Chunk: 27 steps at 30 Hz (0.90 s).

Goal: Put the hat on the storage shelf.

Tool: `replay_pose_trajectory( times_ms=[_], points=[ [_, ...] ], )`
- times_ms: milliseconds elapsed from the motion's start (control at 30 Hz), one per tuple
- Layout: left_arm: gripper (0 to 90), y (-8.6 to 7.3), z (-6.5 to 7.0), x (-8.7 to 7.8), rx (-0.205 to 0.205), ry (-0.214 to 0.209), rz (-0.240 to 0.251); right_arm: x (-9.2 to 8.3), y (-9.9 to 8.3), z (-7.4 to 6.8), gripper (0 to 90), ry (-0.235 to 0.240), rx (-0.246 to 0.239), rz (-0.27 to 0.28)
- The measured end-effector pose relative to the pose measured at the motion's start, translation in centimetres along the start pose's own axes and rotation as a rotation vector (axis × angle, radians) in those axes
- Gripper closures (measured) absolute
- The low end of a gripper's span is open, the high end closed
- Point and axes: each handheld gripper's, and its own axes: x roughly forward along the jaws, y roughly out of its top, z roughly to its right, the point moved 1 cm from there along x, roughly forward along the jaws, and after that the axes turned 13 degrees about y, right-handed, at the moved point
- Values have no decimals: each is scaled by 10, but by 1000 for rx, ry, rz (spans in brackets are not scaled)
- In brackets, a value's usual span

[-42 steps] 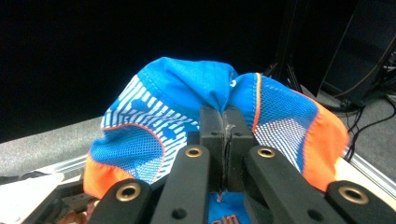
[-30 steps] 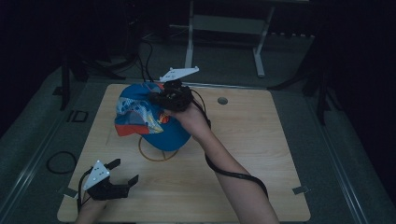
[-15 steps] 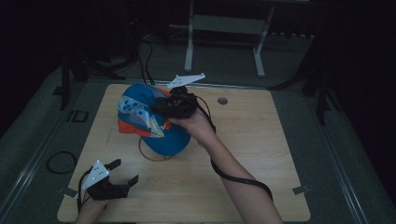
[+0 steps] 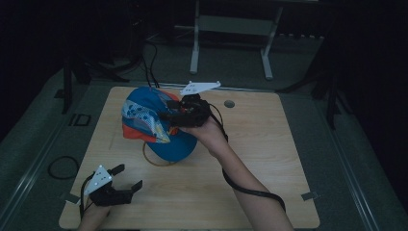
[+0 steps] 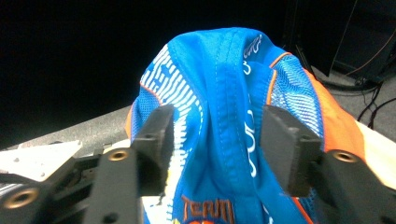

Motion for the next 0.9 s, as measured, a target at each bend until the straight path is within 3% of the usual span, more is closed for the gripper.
replay_pose_trajectory(
  times_ms=[233, 300, 367, 433, 567, 667, 900],
  points=[
    [56, 0, 1, 1, 10, 7, -3, -15, -8, -6, 246, 36, -26, 19],
    [55, 0, 1, 1, 9, 6, -4, -19, -12, -7, 154, 61, -39, 8],
    [56, 0, 1, 1, 10, 9, -3, -24, -18, -6, 132, 47, -39, 28],
    [56, 0, 1, 1, 10, 11, -3, -26, -20, -6, 131, 55, -48, 32],
    [56, -1, 0, 1, 4, 12, -1, -34, -32, -3, 134, 25, -52, 46],
    [56, -1, 0, 1, 8, 13, -5, -39, -42, -1, 134, -10, -66, 27],
    [56, -1, 0, 2, 7, 15, -6, -48, -66, 1, 135, -19, -60, 4]
  ],
)
